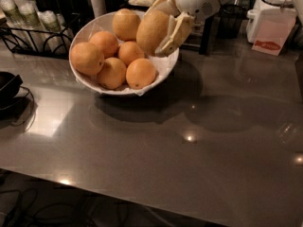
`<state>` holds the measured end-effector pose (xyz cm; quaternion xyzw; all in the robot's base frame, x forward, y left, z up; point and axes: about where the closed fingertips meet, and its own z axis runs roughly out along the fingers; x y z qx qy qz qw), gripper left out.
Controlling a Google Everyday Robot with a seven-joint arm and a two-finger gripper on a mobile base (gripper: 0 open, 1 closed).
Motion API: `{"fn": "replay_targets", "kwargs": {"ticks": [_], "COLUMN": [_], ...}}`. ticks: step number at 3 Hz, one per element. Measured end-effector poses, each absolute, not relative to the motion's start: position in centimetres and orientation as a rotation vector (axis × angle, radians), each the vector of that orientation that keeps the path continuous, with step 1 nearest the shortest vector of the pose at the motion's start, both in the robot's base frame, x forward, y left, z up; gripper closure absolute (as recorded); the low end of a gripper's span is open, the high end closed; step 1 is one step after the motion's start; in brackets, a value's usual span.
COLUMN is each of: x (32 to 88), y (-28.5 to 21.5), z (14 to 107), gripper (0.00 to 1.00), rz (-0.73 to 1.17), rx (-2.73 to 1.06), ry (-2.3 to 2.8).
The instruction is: Pick orange from white bowl
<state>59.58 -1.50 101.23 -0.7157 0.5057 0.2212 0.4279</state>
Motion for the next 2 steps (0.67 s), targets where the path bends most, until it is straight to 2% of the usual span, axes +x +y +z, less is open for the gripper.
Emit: {"fn": "replay_targets", "kwargs": {"ticks": [1,2], "x": [57.2,57.06], "y": [-0.96,-0.8], "z": [103.03,103.23], "gripper": [1.0,1.0], "rz": [0.649,0.658], "rx": [-1.752,-1.747], "ry": [1.165,1.159]}}
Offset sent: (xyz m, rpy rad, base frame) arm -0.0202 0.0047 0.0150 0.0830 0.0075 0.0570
